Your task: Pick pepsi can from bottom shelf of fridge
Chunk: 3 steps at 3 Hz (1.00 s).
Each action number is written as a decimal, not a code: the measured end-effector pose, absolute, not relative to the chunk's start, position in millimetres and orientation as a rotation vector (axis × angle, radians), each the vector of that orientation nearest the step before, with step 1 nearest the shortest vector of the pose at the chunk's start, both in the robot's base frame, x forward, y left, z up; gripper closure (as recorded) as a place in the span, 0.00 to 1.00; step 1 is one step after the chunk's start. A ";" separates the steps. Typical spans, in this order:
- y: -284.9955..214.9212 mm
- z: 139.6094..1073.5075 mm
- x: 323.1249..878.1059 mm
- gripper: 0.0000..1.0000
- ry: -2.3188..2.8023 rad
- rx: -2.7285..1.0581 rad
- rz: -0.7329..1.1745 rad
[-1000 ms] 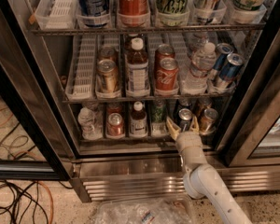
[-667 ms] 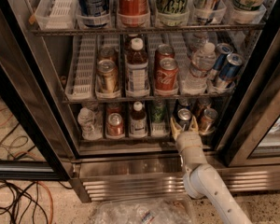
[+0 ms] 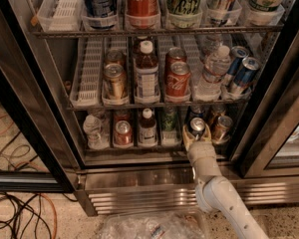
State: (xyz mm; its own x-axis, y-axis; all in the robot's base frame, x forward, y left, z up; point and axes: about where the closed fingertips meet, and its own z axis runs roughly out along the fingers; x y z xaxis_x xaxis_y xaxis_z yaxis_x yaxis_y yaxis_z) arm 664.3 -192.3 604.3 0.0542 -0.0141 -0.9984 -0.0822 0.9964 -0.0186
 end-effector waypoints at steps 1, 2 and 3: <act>-192.6 607.0 662.1 1.00 1.520 -0.076 0.052; -193.4 631.0 656.1 1.00 1.534 -0.089 0.067; -195.8 665.7 638.9 1.00 1.567 -0.146 0.097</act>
Offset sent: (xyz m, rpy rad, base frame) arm -0.0261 -0.0049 0.0916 0.0017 0.0608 0.0650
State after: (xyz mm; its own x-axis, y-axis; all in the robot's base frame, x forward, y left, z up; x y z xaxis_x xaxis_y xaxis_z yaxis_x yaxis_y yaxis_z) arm 638.9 -195.8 665.7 0.0026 -0.0311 -0.9995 -0.1537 0.9876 -0.0312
